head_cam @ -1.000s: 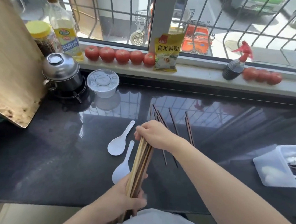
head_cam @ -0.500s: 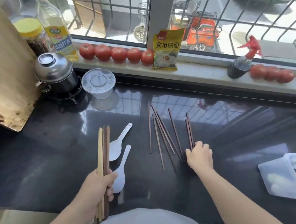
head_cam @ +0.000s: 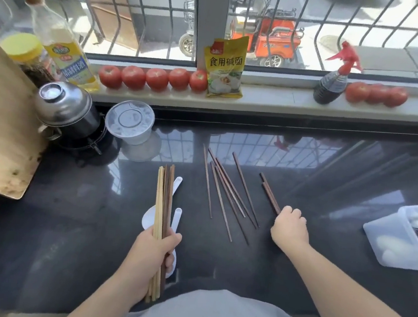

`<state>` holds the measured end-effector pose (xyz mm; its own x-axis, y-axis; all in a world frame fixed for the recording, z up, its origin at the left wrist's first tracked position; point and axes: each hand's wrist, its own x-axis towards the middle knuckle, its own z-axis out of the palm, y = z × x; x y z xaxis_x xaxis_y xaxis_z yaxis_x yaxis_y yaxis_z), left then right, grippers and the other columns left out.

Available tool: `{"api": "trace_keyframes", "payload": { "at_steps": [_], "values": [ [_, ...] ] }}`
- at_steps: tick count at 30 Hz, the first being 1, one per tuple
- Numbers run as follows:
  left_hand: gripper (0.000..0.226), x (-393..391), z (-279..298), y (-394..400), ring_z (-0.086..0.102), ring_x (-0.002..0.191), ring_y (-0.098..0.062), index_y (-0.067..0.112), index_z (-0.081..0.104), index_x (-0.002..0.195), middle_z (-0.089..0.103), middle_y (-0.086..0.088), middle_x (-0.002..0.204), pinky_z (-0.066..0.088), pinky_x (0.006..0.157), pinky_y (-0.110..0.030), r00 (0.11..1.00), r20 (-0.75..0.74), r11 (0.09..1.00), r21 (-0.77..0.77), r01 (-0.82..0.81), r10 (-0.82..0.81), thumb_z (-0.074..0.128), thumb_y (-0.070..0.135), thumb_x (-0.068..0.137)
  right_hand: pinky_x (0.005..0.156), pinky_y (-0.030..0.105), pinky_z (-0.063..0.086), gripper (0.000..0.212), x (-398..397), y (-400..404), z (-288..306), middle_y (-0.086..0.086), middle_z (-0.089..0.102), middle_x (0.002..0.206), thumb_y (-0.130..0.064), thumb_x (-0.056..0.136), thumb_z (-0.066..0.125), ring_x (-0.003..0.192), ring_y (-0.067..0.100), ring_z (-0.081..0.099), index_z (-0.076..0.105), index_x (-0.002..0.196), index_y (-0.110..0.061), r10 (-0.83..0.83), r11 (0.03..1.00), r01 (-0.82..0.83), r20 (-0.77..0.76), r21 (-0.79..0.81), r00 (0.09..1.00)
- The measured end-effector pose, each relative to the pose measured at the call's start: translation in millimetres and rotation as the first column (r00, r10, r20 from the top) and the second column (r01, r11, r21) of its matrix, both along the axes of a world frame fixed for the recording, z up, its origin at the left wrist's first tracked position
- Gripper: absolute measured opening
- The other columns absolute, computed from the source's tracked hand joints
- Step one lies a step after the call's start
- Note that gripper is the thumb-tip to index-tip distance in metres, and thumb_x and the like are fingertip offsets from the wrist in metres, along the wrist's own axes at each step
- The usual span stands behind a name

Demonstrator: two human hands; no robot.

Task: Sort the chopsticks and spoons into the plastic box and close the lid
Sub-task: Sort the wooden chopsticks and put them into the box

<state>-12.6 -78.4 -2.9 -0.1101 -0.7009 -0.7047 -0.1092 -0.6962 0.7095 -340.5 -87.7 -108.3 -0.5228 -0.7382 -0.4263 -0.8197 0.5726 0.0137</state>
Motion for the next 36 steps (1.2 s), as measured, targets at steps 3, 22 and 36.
{"api": "trace_keyframes", "payload": {
  "at_steps": [3,22,36],
  "values": [
    [0.015,-1,3,7,0.043,0.050,-0.021,0.006,0.052,0.089,0.046,-0.007,0.061,0.042,0.050,-0.032,0.998,-0.057,0.999,0.021,0.025,-0.024,0.063,0.012,0.097,0.071,0.040,0.041,0.009,-4,24,8,0.012,0.047,0.112,-0.010,0.099,0.046,0.095,0.040,0.059,0.037,0.101,-0.011,0.019,0.998,-0.015,0.073,-0.053,0.997],
    [0.022,-16,47,-10,0.061,0.064,-0.026,0.013,0.048,0.107,0.065,-0.013,0.085,0.055,0.059,-0.037,0.857,-0.491,0.976,0.060,0.212,-0.156,0.064,0.003,0.096,0.108,0.045,0.038,0.022,112,-45,139,0.006,0.059,0.090,0.001,0.094,0.042,0.090,0.029,0.056,0.061,0.100,-0.009,0.805,-0.029,-0.918,-0.554,-0.396,0.213],
    [0.018,-57,33,-17,0.061,0.066,-0.019,0.017,0.058,0.083,0.056,-0.004,0.069,0.058,0.072,-0.038,0.757,-0.491,0.863,-0.018,-0.504,0.431,0.061,0.005,0.096,0.106,0.053,0.048,0.084,177,16,123,0.027,0.070,0.118,-0.070,0.099,0.027,0.109,0.042,0.069,0.067,0.126,0.000,-0.324,0.522,0.561,0.758,0.643,-0.567]
  ]
}}
